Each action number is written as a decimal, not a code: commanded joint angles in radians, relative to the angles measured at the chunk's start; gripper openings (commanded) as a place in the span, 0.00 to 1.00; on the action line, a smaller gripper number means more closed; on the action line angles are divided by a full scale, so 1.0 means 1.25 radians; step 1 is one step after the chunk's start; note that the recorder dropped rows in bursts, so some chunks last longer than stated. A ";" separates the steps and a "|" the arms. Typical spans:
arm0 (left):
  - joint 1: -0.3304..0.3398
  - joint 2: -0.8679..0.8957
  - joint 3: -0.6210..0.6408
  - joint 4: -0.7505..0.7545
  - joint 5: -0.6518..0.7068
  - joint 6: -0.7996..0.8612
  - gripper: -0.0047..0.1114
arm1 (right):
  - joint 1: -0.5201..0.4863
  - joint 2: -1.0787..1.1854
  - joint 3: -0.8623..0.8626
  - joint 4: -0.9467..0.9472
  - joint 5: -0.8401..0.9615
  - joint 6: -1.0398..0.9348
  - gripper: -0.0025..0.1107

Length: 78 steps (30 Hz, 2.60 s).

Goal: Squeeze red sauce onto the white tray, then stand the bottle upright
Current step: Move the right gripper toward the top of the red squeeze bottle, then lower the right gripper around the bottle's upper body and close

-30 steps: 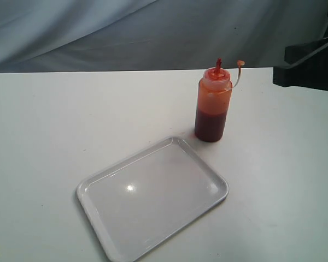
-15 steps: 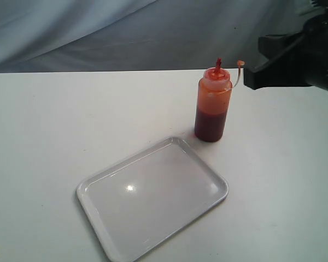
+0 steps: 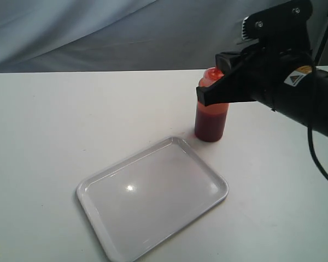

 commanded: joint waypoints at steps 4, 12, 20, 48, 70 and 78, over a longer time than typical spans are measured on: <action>-0.004 -0.003 0.004 -0.004 -0.011 0.000 0.05 | 0.002 0.063 -0.006 -0.008 -0.052 0.045 0.02; -0.004 -0.003 0.004 -0.004 -0.011 0.000 0.05 | 0.002 0.077 -0.006 -0.008 -0.069 0.045 0.02; -0.004 -0.003 0.004 -0.004 -0.011 -0.002 0.05 | 0.002 0.077 -0.006 -0.008 -0.070 0.045 0.02; -0.004 -0.003 0.004 -0.004 -0.011 0.000 0.05 | 0.002 0.077 -0.006 -0.038 -0.050 0.020 0.95; -0.004 -0.003 0.004 -0.004 -0.011 0.000 0.05 | 0.000 0.186 -0.002 0.121 -0.086 -0.121 0.95; -0.004 -0.003 0.004 -0.004 -0.011 -0.002 0.05 | 0.000 0.219 0.069 0.192 -0.271 -0.200 0.95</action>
